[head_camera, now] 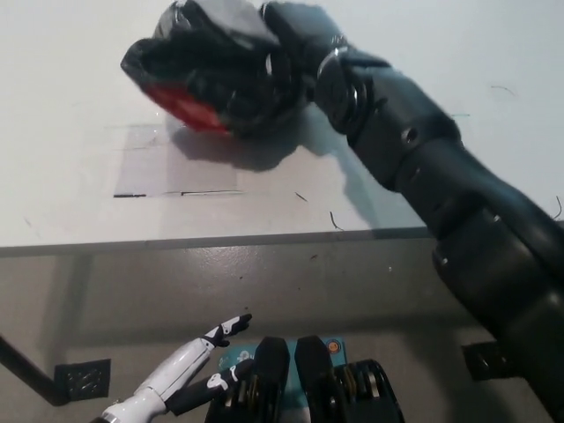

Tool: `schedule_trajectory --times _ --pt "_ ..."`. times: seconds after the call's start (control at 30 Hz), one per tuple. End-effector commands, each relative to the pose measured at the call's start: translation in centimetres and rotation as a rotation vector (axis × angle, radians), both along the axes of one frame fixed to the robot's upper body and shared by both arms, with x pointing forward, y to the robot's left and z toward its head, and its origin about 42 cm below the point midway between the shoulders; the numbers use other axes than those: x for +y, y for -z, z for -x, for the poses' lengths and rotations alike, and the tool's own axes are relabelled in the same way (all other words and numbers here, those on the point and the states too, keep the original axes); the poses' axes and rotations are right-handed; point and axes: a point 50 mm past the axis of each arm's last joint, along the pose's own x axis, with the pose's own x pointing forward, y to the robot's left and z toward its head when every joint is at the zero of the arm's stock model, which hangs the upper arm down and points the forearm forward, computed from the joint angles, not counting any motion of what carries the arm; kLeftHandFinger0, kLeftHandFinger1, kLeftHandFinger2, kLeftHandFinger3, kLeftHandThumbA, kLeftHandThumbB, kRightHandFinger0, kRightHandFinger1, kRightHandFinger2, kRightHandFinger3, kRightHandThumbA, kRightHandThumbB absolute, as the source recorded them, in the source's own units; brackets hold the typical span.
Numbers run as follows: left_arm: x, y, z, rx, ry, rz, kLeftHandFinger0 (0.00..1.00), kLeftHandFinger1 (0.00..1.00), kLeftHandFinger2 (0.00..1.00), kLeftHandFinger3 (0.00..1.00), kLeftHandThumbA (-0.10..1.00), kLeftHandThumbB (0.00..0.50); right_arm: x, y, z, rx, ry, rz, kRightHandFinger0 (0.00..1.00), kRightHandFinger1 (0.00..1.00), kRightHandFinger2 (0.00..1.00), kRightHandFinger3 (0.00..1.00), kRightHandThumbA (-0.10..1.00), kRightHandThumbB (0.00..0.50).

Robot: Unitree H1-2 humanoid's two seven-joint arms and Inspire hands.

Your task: The robot uses its right hand to pick up a bag of coffee beans and puts it in the black plastic bag, then the robot grabs the top of the bag and lifts it.

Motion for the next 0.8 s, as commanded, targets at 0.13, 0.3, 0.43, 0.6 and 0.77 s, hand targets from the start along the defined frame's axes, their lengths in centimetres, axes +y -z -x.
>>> schedule_trajectory --times 0.13,0.3,0.43,0.6,0.77 --pt "0.1 -1.5 -0.7 -0.076 0.059 -0.050 0.96 1.00 1.00 1.00 0.94 0.291 1.6 -13.9 1.3 -0.417 -0.084 -0.005 0.00 0.30 0.73 0.82 -0.10 0.199" --pt "0.0 -1.5 -0.5 -0.074 0.068 -0.057 0.94 1.00 1.00 1.00 0.94 0.274 1.3 -15.1 1.4 -0.451 -0.071 0.016 0.00 0.20 0.71 0.79 -0.10 0.205" --pt "-0.1 -1.5 -0.5 -0.065 0.070 -0.059 0.92 0.98 1.00 1.00 0.92 0.278 0.8 -17.1 1.6 -0.464 -0.084 0.023 0.00 0.28 0.74 0.85 -0.10 0.206" --pt "-0.2 -1.6 -0.5 -0.061 0.078 -0.075 0.92 0.97 1.00 1.00 0.95 0.278 0.5 -19.1 1.9 -0.482 -0.086 0.029 0.00 0.32 0.76 0.84 -0.10 0.206" --pt "-0.4 -1.5 -0.2 -0.048 0.085 -0.102 0.93 0.98 1.00 1.00 0.96 0.275 0.5 -20.4 2.3 -0.498 -0.099 0.032 0.00 0.31 0.74 0.82 -0.10 0.198"
